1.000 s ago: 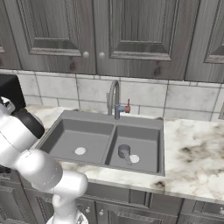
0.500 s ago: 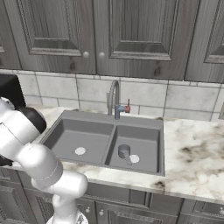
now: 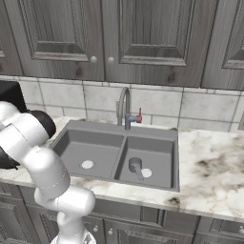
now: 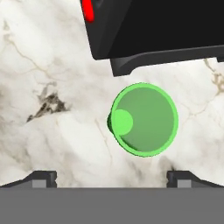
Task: Move any existing items from the left basin to the right basin for drying. Then move the cup from the counter to the left basin of the sink for washing.
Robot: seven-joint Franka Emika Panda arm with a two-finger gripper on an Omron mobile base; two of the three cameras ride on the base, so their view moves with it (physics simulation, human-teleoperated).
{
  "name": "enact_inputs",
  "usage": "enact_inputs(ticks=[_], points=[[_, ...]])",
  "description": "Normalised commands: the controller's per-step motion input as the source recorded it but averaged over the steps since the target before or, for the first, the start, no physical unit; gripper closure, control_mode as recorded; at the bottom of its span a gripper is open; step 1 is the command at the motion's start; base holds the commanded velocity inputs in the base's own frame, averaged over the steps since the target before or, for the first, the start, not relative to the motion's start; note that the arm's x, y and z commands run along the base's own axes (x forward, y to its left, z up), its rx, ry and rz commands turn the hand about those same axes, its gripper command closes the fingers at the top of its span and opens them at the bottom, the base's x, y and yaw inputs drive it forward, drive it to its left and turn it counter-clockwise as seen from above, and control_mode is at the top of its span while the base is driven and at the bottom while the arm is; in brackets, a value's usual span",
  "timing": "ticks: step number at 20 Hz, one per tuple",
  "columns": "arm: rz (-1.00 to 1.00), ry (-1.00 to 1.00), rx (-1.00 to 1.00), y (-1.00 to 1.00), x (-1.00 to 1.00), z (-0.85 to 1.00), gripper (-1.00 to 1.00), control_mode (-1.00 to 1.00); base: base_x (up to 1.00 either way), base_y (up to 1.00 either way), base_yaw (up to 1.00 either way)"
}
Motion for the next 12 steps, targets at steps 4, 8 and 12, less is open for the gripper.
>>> enact_inputs(ticks=[4,8,12], points=[[0.02,0.00,0.00,0.14,0.05,-0.05,-1.00,-1.00,0.00,0.00,0.00],[0.03,0.03,0.00,0.17,0.16,-0.14,-1.00,-1.00,0.00,0.00,0.00],[0.03,0.02,0.00,0.12,0.14,-0.13,-1.00,-1.00,0.00,0.00,0.00]])
